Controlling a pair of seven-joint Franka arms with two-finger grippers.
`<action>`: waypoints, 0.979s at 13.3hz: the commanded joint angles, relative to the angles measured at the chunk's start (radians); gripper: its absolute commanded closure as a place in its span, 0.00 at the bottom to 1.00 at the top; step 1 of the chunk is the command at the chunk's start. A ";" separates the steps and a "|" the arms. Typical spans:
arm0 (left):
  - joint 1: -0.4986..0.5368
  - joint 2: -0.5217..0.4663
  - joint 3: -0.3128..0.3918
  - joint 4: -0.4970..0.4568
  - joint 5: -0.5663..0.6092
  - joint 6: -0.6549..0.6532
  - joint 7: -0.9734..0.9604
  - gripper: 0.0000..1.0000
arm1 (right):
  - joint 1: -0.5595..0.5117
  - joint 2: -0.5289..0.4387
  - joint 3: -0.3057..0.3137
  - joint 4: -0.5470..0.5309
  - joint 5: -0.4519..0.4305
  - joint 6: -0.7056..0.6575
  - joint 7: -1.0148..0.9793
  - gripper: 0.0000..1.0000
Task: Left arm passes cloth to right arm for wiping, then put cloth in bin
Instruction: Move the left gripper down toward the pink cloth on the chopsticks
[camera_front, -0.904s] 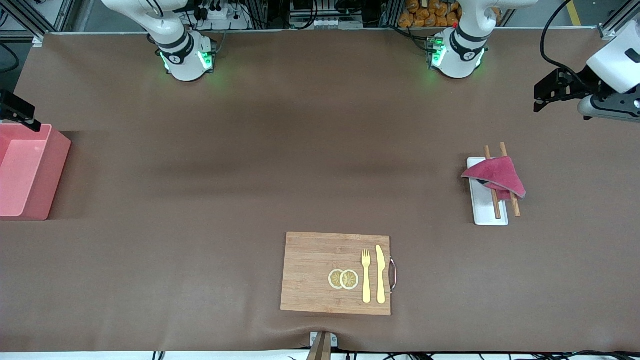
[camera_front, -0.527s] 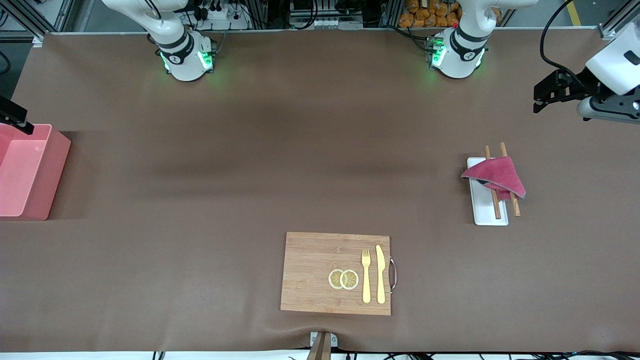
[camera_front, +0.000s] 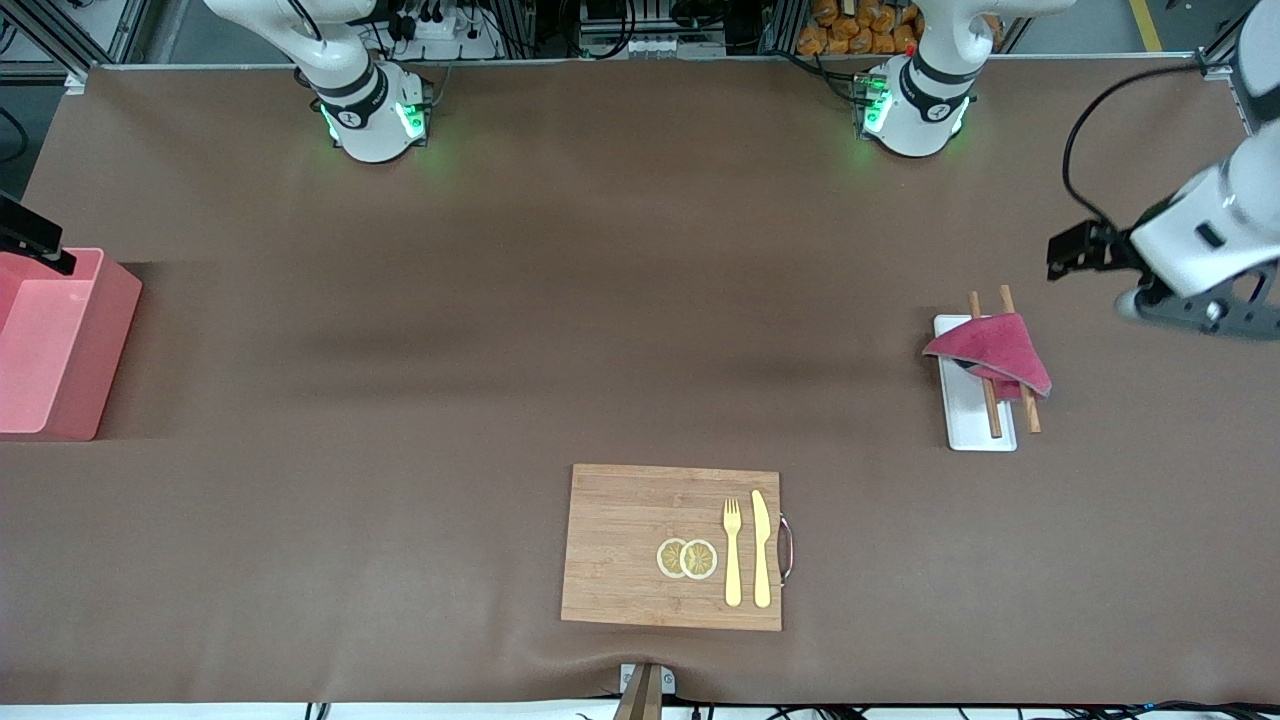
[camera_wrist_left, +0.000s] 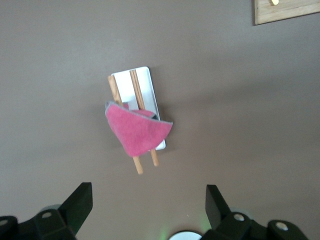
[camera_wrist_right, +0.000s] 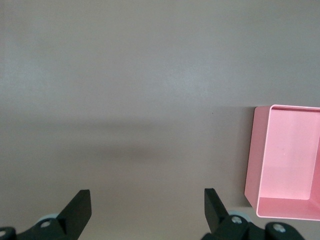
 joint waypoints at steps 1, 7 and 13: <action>0.015 0.096 -0.001 0.011 -0.025 0.044 0.166 0.00 | -0.014 0.002 0.010 0.007 0.017 -0.004 0.009 0.00; 0.000 0.322 -0.003 0.013 -0.010 0.152 0.433 0.00 | -0.016 0.007 0.010 0.005 0.017 -0.004 0.009 0.00; 0.004 0.423 -0.003 0.007 0.059 0.206 0.600 0.00 | -0.014 0.010 0.010 0.005 0.017 -0.002 0.009 0.00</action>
